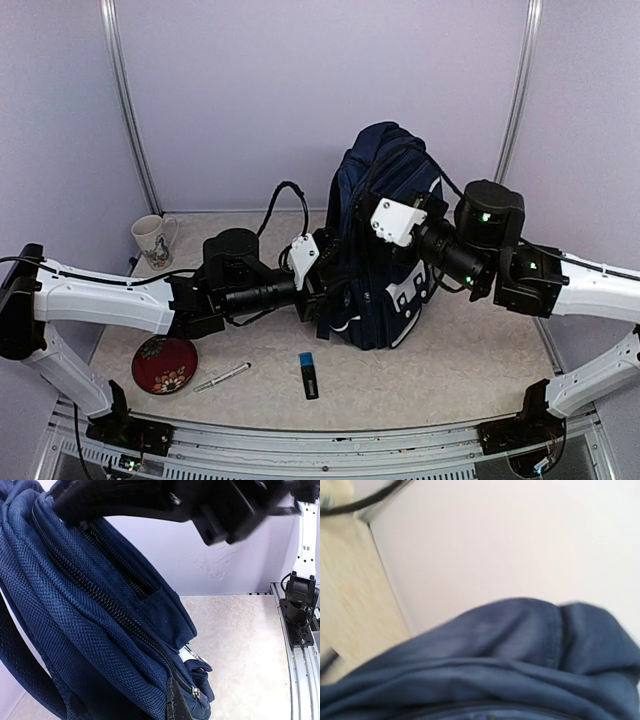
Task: Pack the student bag
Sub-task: Unzip the upper front pocket of the student bag, then hold the student bag at the center of the board.
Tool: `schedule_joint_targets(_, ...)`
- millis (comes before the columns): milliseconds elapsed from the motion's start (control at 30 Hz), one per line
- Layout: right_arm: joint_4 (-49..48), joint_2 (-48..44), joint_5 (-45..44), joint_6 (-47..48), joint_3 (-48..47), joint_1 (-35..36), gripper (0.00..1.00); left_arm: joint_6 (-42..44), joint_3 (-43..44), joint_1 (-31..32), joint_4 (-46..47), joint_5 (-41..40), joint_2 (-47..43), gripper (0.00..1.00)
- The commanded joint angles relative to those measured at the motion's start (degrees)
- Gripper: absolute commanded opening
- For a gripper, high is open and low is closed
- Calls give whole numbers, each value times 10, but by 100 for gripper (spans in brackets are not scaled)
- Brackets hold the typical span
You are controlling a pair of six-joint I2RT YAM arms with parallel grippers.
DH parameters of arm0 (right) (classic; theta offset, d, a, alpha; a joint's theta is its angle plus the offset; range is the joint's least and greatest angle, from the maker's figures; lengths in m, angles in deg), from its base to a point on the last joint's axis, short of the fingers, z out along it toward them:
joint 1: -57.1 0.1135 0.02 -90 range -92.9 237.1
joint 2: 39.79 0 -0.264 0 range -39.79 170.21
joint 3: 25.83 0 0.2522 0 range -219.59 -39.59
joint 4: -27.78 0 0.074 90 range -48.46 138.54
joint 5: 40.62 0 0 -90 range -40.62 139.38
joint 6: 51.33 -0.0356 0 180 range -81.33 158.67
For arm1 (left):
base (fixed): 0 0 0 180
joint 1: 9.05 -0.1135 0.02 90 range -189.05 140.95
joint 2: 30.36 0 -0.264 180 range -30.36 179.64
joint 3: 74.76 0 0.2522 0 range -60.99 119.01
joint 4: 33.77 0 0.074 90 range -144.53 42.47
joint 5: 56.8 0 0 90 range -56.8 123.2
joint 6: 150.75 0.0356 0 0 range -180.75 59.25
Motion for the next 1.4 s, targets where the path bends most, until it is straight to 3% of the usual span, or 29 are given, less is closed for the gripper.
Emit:
schedule_joint_targets(0,11,-33,82,-271,-66,-115,0,25,-5,23,-21,50,-9,0)
schedule_joint_targets(200,40,-49,212,-436,-55,-278,0,43,-31,21,-28,42,-41,0)
schedule_joint_targets(333,35,-40,289,-477,-37,-311,0,36,-31,15,-32,56,-43,0)
schedule_joint_targets(367,34,-38,310,-480,-33,-311,0,30,-25,14,-35,61,-41,9)
schedule_joint_targets(433,32,-31,356,-489,-29,-311,0,12,8,10,-52,72,-33,62)
schedule_joint_targets(467,31,-30,365,-498,-28,-311,0,2,30,9,-62,72,-30,75)
schedule_joint_targets(500,30,-30,370,-500,-26,-311,0,-5,52,6,-66,68,-27,81)
schedule_joint_targets(667,14,-43,387,-514,-6,-311,0,-69,136,-31,-78,45,0,91)
schedule_joint_targets(867,13,-44,397,-518,-3,-311,0,-112,251,-66,-119,47,82,94)
schedule_joint_targets(933,15,-43,398,-519,-5,-311,0,-130,280,-76,-136,52,112,92)
schedule_joint_targets(1033,19,-41,393,-525,-6,-311,0,-136,310,-80,-150,52,136,76)
schedule_joint_targets(1100,27,-39,380,-533,-9,-311,0,-135,313,-80,-147,48,140,54)
schedule_joint_targets(1200,49,-39,336,-546,-19,-318,0,-133,298,-80,-129,43,123,4)
schedule_joint_targets(1233,55,-40,327,-551,-21,-327,0,-131,283,-79,-115,40,113,0)
schedule_joint_targets(1367,71,-51,335,-597,-17,-405,0,-113,228,-78,-77,13,69,0)
